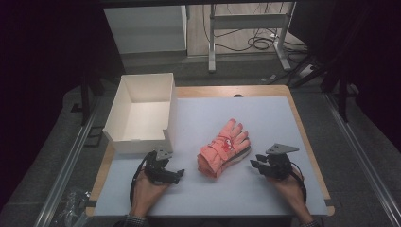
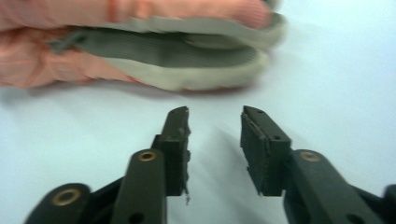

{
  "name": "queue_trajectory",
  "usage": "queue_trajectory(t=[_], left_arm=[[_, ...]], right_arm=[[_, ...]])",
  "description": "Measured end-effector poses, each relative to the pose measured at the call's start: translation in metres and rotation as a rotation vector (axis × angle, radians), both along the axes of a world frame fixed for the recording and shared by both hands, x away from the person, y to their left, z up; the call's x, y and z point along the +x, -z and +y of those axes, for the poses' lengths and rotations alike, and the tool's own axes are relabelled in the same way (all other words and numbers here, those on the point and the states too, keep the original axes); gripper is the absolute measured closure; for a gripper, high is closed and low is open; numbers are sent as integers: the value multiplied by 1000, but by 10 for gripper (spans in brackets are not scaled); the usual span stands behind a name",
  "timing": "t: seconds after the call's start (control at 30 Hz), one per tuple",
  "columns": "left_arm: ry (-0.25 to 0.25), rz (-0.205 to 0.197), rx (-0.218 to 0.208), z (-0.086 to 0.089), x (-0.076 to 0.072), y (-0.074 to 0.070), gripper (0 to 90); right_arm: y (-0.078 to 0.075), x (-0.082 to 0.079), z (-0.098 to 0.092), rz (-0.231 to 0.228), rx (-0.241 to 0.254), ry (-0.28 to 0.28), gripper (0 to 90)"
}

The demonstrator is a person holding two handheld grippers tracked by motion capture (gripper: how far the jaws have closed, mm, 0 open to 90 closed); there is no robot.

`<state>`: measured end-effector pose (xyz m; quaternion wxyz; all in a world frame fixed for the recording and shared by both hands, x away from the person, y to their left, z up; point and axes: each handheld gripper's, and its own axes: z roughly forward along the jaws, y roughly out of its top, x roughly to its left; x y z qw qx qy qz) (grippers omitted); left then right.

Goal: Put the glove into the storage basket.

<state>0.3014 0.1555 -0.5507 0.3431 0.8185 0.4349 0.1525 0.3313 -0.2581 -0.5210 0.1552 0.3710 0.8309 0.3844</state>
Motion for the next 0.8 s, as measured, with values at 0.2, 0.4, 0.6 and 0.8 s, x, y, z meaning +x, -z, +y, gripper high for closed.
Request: queue_trajectory(t=[0.2, 0.4, 0.6, 0.8], left_arm=[[46, 18, 0, -10, -1, -7, 48], [91, 20, -31, -21, 0, -21, 36], [126, 33, -51, -27, 2, -38, 23], [154, 34, -51, -35, 5, -58, 18]], right_arm=[[3, 4, -23, -19, -24, 67, 438], [6, 8, -34, -11, -30, 102, 328], [8, 8, -30, -25, -85, 113, 252], [8, 9, -31, -24, -83, 115, 242]])
